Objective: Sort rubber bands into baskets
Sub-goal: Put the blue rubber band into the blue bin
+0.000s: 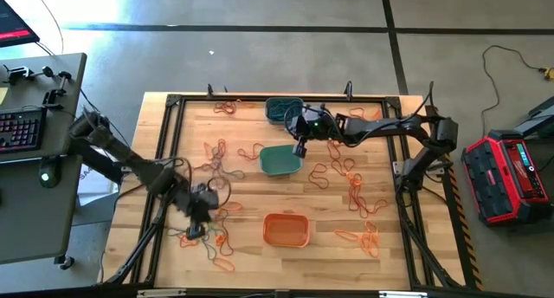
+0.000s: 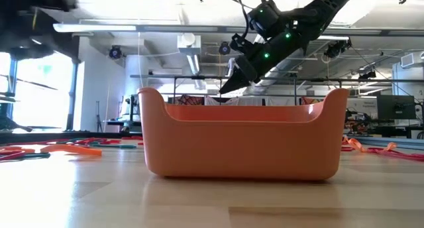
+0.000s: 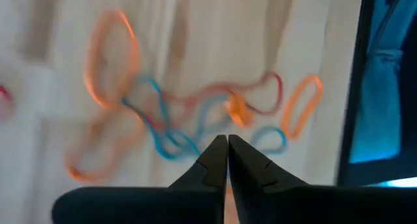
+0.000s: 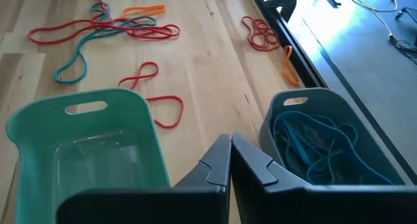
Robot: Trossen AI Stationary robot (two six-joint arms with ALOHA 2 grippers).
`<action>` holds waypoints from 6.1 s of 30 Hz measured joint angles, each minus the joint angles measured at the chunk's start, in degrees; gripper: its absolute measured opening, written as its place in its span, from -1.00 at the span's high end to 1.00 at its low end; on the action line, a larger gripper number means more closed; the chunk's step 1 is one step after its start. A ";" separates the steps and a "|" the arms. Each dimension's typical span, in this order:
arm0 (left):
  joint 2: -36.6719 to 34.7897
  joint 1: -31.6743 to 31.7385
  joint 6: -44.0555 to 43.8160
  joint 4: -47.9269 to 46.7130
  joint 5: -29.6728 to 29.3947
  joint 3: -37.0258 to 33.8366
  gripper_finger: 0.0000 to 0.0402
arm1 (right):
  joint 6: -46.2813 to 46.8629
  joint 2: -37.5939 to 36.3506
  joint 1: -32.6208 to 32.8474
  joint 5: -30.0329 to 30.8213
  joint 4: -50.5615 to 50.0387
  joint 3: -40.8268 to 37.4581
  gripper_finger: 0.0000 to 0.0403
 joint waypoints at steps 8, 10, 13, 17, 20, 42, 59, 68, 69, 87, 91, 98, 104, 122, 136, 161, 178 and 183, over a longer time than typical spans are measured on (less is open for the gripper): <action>8.59 -9.70 -9.56 0.24 -6.34 0.00 0.71 | 0.68 0.00 1.16 2.13 -0.26 0.00 1.00; 10.89 -10.64 -6.78 0.38 -8.76 0.00 0.66 | 0.68 0.00 1.59 2.86 -0.26 0.00 1.00; 13.69 -11.07 -3.07 0.33 -11.65 0.00 0.62 | 0.68 0.00 2.09 2.95 -0.27 0.00 1.00; 16.18 -11.05 0.73 0.31 -11.92 0.00 0.62 | 0.74 0.00 2.37 2.97 -0.62 0.00 1.00; 17.16 -11.05 2.02 0.33 -11.92 0.00 0.62 | 0.88 0.00 2.43 2.97 -1.12 -0.02 1.00; 20.74 -10.17 8.06 1.17 -10.84 0.00 0.65 | 0.88 -0.02 2.51 3.00 -2.45 -0.04 1.00; 18.03 -8.22 10.56 -7.21 -9.72 5.23 1.00 | 1.88 -0.02 2.51 3.02 -4.54 -0.04 1.00; 14.83 -6.25 10.58 -12.51 -10.60 10.54 1.00 | 2.37 -0.04 2.62 3.02 -5.09 -0.04 1.00; 14.56 -6.01 10.58 -13.27 -10.82 11.21 1.00 | 2.35 -0.04 2.68 3.02 -5.12 -0.04 1.00; 8.42 5.34 12.57 -16.71 -17.19 17.83 1.00 | 2.21 -0.04 5.15 2.99 -5.84 -0.04 1.00; 7.39 7.59 12.73 -16.31 -17.79 19.17 1.00 | 2.43 -0.04 5.98 2.34 -5.84 -0.04 1.00; 6.58 10.33 12.87 -16.04 -22.93 23.63 1.00 | 3.50 -0.04 7.77 0.52 -4.56 -0.04 1.00; 6.58 13.43 16.76 -12.81 -26.46 25.00 1.00 | 3.42 -0.04 9.62 0.35 0.19 -0.04 0.94; 7.06 28.05 35.22 3.43 -21.16 24.98 1.00 | 3.70 -0.07 15.34 -8.00 12.73 -0.04 -0.07; 7.06 29.93 40.06 7.73 -19.32 24.98 1.00 | 2.11 -0.07 16.39 -3.26 17.37 -0.04 0.75; 6.92 30.88 43.61 14.22 -26.00 16.27 0.42 | 4.11 -0.26 14.51 1.83 16.72 -0.04 1.00; 3.93 34.13 46.00 43.39 -23.13 -2.72 0.19 | 3.74 0.22 -2.22 7.99 14.40 0.02 1.00; 2.43 34.77 43.97 48.94 -23.17 -7.03 0.20 | 4.77 3.79 -5.73 8.06 20.05 0.00 1.00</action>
